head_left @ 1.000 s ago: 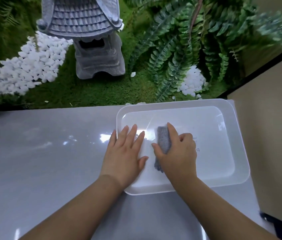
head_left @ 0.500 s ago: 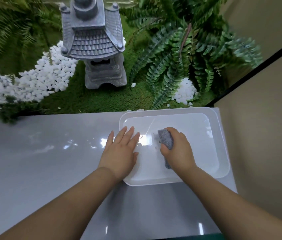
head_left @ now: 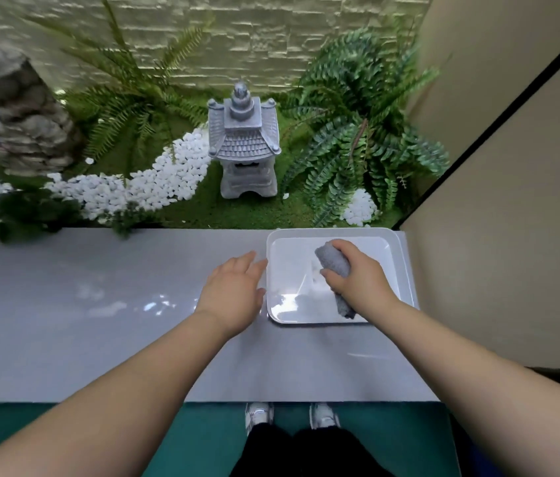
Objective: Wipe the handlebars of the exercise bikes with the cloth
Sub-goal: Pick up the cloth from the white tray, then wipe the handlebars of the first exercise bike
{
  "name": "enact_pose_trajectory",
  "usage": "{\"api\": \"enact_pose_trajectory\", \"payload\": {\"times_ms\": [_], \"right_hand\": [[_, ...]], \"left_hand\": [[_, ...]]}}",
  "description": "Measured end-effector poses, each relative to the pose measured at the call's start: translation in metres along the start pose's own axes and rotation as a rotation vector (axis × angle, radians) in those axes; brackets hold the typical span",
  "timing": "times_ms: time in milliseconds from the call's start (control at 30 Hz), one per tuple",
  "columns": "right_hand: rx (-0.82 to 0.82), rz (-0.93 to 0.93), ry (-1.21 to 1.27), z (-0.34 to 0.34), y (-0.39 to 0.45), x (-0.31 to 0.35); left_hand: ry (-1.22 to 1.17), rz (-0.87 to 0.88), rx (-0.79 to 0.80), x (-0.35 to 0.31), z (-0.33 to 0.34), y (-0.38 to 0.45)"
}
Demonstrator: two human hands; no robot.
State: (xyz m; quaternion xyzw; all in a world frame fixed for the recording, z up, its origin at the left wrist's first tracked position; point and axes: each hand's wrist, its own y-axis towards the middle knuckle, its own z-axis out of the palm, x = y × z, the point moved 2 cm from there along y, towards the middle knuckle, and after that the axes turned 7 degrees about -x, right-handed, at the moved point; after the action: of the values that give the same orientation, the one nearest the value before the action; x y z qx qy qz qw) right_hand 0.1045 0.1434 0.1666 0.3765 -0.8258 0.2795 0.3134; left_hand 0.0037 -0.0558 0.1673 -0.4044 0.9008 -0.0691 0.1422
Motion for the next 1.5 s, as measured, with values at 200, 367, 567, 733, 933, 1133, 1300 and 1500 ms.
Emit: {"api": "enact_pose_trajectory", "payload": {"times_ms": [200, 367, 567, 733, 933, 1133, 1300, 1500], "right_hand": [[0.087, -0.172, -0.172, -0.012, -0.03, 0.021], [0.171, -0.344, -0.17, -0.018, -0.063, 0.046], [0.346, -0.608, -0.183, 0.0, -0.125, 0.072], [0.522, -0.813, -0.236, 0.034, -0.201, 0.086], [0.684, -0.934, -0.234, 0.064, -0.3, 0.091], [0.742, -1.02, -0.226, 0.07, -0.403, 0.076], [0.793, -1.071, -0.238, 0.062, -0.495, 0.053], [0.906, -1.149, -0.205, 0.051, -0.575, 0.034]], "left_hand": [[-0.014, -0.189, -0.068, 0.001, -0.025, -0.059], [-0.061, -0.383, -0.14, -0.013, -0.019, -0.132], [-0.082, -0.656, -0.236, -0.051, 0.003, -0.245], [-0.042, -0.852, -0.276, -0.078, 0.02, -0.345], [-0.003, -1.083, -0.261, -0.11, 0.047, -0.46], [0.036, -1.216, -0.281, -0.151, 0.073, -0.564], [0.101, -1.259, -0.274, -0.193, 0.091, -0.645], [0.044, -1.4, -0.33, -0.245, 0.103, -0.719]]}}
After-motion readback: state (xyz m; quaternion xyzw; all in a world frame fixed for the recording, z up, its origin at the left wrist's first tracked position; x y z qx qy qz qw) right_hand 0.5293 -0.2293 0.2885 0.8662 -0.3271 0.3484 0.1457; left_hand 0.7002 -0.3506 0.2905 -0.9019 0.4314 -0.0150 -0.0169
